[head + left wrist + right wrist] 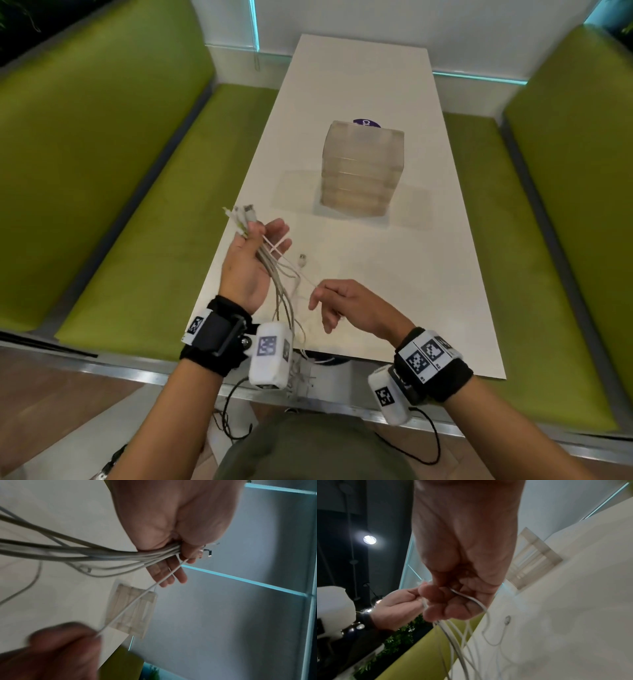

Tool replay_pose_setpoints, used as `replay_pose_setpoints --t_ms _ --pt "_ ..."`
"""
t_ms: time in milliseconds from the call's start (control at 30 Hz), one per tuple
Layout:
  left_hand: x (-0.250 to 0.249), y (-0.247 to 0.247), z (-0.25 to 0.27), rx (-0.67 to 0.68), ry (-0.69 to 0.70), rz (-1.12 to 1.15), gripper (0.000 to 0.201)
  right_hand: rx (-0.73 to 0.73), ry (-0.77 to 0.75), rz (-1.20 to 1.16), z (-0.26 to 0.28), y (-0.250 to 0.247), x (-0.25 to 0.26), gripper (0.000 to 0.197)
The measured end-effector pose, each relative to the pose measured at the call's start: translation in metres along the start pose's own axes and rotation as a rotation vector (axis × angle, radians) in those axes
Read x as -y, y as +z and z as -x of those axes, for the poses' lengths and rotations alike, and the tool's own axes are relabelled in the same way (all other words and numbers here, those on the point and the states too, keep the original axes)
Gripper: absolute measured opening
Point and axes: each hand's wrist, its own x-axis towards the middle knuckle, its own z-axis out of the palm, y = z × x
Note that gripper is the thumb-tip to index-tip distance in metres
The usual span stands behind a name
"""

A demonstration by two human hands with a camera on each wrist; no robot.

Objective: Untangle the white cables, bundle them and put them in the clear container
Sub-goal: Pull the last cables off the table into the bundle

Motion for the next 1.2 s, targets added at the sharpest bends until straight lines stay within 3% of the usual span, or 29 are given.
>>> replay_pose_setpoints --t_ms 233,333,400,467,533,600,700,733,800,900,1000,1133,1200 --pt "-0.007 -0.003 -0.001 -0.013 -0.023 0.083 0.028 0.217 0.148 0.071 0.015 0.013 -0.035 0.022" --pt "-0.007 0.001 0.004 0.022 -0.042 0.045 0.028 0.155 0.256 0.056 0.016 0.025 -0.039 0.012" --pt "-0.008 0.004 0.006 0.052 -0.048 0.032 0.028 -0.002 0.307 0.007 0.012 0.023 -0.037 0.034" --pt "-0.010 0.006 0.008 0.074 -0.049 0.021 0.028 -0.087 0.286 0.157 0.006 0.013 -0.033 0.054" --pt "-0.012 0.009 0.010 0.088 -0.042 0.012 0.028 -0.014 0.252 0.389 0.002 0.004 -0.033 0.062" --pt "-0.014 0.012 0.011 0.093 -0.029 0.010 0.028 0.161 0.281 0.589 0.002 0.005 -0.036 0.063" --pt "-0.017 0.015 0.010 0.096 -0.015 0.007 0.028 0.324 0.246 0.836 0.009 0.021 -0.052 0.054" --pt "-0.017 0.015 0.010 0.097 -0.013 0.006 0.028 0.288 0.219 0.842 0.011 0.026 -0.055 0.046" --pt "-0.017 0.015 0.011 0.098 -0.016 0.007 0.028 0.085 0.157 0.779 0.009 0.030 -0.058 0.031" --pt "-0.015 0.018 0.013 0.109 -0.022 0.004 0.028 -0.136 0.052 0.834 -0.005 0.020 -0.061 0.033" --pt "-0.013 0.021 0.015 0.114 -0.030 -0.009 0.028 -0.061 0.118 0.952 -0.023 0.005 -0.066 0.044" --pt "-0.013 0.021 0.016 0.114 -0.026 -0.007 0.029 -0.010 0.140 0.991 -0.024 -0.003 -0.065 0.023" --pt "-0.014 0.018 0.015 0.115 -0.020 -0.003 0.029 0.116 0.157 0.911 -0.016 0.002 -0.063 0.018"
